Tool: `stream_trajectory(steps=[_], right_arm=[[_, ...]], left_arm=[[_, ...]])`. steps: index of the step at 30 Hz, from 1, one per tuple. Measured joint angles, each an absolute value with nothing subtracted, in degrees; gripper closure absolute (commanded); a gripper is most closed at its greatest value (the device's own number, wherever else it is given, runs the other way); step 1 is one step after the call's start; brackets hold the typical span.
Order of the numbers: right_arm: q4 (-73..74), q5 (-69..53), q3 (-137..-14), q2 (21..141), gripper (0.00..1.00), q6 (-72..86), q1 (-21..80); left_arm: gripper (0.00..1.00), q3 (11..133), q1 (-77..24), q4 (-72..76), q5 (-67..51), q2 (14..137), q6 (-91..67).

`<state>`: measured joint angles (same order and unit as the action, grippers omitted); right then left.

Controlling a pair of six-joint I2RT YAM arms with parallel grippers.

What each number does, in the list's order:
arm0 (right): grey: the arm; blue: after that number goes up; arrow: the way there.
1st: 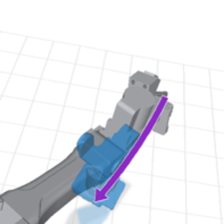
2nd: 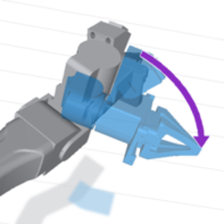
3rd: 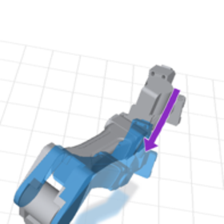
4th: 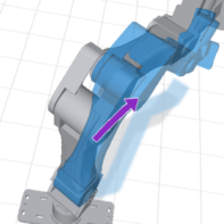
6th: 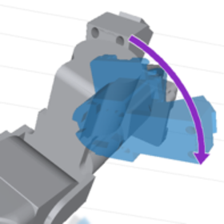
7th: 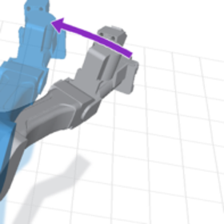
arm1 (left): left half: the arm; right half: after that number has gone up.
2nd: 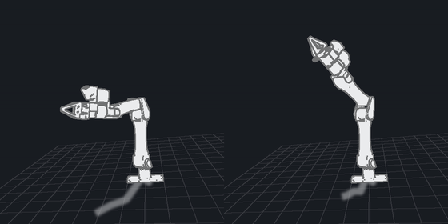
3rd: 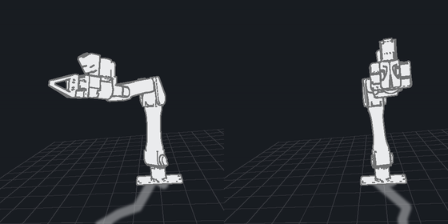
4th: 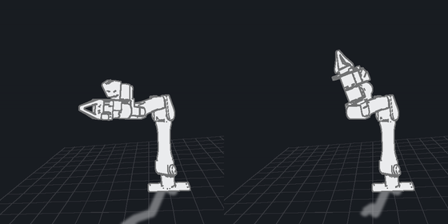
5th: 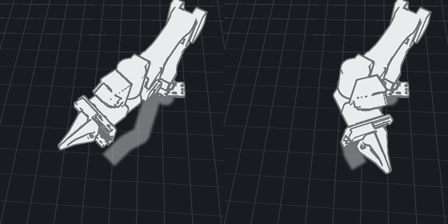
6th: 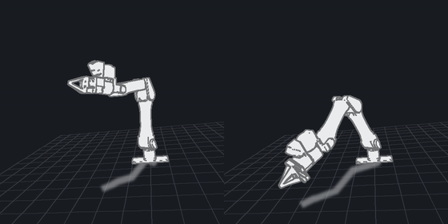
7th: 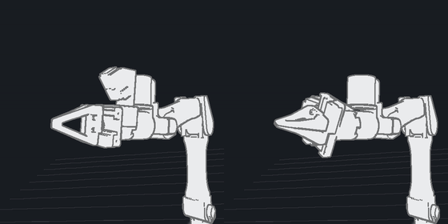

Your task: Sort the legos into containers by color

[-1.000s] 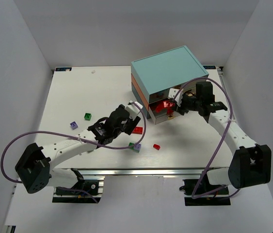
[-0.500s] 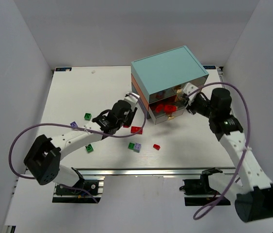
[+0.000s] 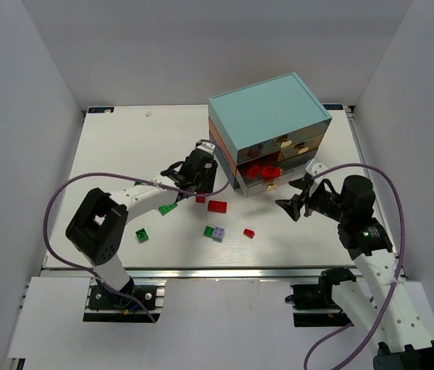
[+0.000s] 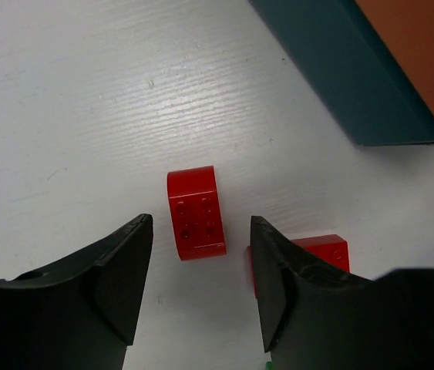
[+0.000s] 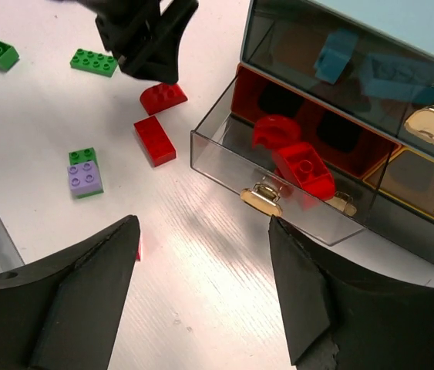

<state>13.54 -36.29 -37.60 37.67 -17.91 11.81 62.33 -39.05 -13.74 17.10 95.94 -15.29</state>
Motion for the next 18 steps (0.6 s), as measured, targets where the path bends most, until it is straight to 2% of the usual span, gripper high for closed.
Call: stream_trajectory(steps=[11,14,18], right_arm=[[13.3,-33.2,-37.6,36.4,0.27,-16.6,11.7],[13.1,-32.3,-37.6,35.7,0.27,-16.4,11.6],[13.1,-31.5,-37.6,35.6,0.28,-16.2,11.6]], left_arm=[[0.38,62.4,-38.6,-13.6,16.6,102.4,-18.2],[0.44,62.4,-38.5,-13.3,16.4,104.2,-18.8],[0.62,62.7,-38.5,-13.4,16.1,105.2,-19.4]])
